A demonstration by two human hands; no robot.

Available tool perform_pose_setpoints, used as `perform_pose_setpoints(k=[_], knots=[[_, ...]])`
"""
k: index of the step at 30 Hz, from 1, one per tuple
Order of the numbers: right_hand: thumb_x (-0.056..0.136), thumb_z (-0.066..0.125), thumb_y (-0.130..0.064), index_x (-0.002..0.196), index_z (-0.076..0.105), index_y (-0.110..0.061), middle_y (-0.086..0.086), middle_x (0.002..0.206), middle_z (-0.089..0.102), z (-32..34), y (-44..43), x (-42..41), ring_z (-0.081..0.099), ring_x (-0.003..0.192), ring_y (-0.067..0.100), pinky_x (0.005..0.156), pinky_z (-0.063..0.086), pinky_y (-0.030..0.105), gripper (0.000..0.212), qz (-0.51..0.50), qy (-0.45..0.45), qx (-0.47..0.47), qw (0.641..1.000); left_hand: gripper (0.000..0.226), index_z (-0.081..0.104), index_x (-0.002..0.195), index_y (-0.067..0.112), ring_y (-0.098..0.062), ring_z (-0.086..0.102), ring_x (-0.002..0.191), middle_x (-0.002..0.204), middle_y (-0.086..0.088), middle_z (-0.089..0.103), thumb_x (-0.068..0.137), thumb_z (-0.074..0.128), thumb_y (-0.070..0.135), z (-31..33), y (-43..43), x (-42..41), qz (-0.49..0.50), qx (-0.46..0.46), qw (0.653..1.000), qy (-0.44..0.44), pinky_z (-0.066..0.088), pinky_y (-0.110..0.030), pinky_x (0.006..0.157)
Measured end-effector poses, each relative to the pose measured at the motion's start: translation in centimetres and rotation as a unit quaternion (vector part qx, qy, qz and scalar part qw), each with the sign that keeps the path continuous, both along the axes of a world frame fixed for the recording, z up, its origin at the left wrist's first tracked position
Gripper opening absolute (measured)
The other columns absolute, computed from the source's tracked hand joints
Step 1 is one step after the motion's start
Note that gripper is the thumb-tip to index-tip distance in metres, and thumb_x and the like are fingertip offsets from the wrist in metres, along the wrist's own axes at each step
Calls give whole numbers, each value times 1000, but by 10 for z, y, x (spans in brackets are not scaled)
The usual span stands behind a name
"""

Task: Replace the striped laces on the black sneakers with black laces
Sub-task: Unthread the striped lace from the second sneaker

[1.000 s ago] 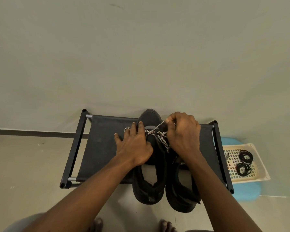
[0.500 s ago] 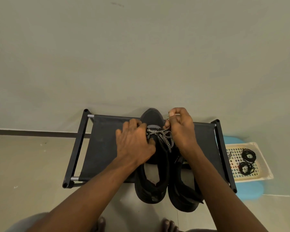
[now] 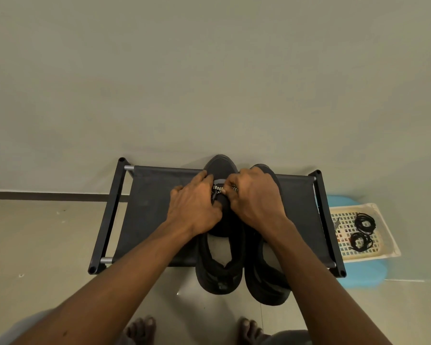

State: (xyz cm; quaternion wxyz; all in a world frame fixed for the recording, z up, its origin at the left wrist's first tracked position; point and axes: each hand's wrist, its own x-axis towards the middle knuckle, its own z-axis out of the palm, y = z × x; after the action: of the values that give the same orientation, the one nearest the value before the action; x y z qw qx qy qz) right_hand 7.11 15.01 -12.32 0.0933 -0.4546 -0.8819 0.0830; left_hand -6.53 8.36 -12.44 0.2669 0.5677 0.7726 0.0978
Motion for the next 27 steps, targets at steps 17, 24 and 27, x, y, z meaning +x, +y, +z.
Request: perform_pose_setpoints(k=[17,24,27], knots=[[107,48,-27,99,58,-17,-11,85,71,16,18,18,67,84,2,86,52,33,16,-275,372,-162,872,76,33,161,19,-24,37,151,172,0,21,92,61,33,1,0,0,5,-4,1000,-2,26,-54,123],[107,46,-16,103,54,-18,1,69,64,18,4,0,60,59,16,63,54,37,9,-218,489,-264,802,72,40,156,19,-27,44,145,168,-2,27,90,63,33,3,-2,3,15,2,1000,-8,30,-54,119],[98,55,-18,100,60,-25,-5,83,65,14,-4,-5,59,70,9,66,47,29,9,-106,285,-190,933,61,49,144,20,-27,50,140,164,-2,33,87,66,34,3,-2,2,18,11,1000,-16,38,-55,113]])
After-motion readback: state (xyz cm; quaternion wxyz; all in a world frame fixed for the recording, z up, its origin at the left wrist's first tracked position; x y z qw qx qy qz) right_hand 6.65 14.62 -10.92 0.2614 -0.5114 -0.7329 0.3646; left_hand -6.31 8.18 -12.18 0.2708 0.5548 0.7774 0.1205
